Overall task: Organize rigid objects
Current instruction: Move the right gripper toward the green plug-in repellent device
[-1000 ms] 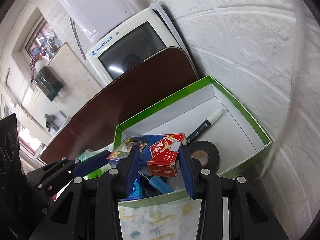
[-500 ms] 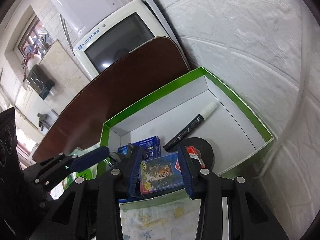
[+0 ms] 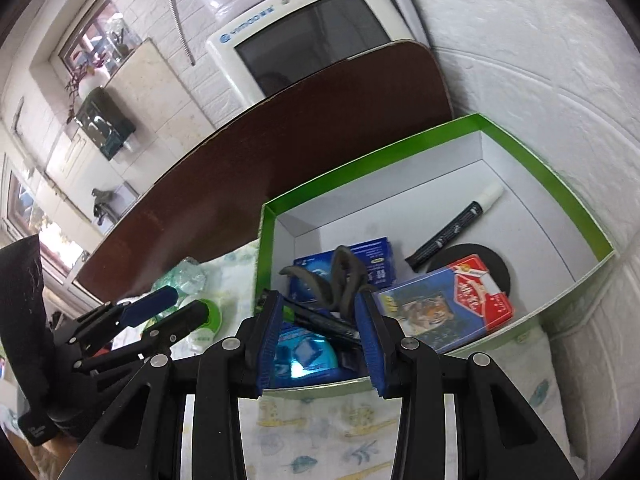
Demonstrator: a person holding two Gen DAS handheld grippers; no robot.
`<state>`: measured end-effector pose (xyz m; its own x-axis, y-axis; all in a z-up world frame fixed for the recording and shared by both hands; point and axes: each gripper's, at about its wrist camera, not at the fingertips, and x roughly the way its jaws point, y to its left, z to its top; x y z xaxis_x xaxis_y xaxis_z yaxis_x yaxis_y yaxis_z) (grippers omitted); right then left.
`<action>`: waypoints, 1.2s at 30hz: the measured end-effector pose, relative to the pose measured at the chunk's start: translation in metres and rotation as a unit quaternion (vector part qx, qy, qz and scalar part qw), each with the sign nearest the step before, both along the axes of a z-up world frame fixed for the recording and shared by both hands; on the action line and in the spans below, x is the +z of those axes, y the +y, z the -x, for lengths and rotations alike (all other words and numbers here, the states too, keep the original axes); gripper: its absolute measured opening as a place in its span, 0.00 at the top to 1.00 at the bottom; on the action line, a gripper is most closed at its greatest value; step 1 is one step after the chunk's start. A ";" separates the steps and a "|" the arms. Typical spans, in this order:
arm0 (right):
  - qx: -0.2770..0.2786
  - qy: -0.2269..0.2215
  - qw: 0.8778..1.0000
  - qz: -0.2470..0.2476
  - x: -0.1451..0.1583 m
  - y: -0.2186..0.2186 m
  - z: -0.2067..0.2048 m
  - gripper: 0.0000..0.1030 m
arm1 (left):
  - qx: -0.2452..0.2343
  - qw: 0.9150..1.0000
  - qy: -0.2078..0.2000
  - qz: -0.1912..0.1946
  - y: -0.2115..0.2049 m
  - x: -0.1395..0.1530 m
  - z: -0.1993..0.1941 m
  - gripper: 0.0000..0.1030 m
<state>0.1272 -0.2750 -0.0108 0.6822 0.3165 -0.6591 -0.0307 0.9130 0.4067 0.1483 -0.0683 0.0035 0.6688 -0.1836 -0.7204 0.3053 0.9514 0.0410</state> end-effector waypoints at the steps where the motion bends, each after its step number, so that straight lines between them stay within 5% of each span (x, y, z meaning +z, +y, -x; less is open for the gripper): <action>1: 0.006 0.001 1.000 0.003 0.001 0.008 -0.001 0.61 | 0.015 1.000 -0.002 0.002 0.012 0.000 -0.001 0.49; 10: 0.077 0.033 0.996 0.034 -0.013 0.095 -0.017 0.61 | 0.104 0.994 0.016 0.022 0.099 -0.027 -0.009 0.43; 22: 0.062 0.090 0.994 0.018 -0.040 0.153 -0.056 0.60 | 0.035 0.996 0.046 0.061 0.121 -0.068 -0.026 0.45; 31: 0.028 0.119 0.992 0.006 -0.053 0.174 -0.083 0.50 | -0.010 0.997 0.041 0.064 0.110 -0.078 -0.044 0.45; 36: 0.027 0.129 0.991 -0.002 -0.060 0.177 -0.092 0.50 | -0.024 0.995 0.053 0.083 0.111 -0.085 -0.052 0.54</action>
<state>0.2187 -0.0982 -0.0712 0.4734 0.3514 -0.8077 0.0257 0.9110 0.4115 0.2005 0.0430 -0.0812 0.5785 -0.3360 -0.7433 0.3446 0.9266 -0.1506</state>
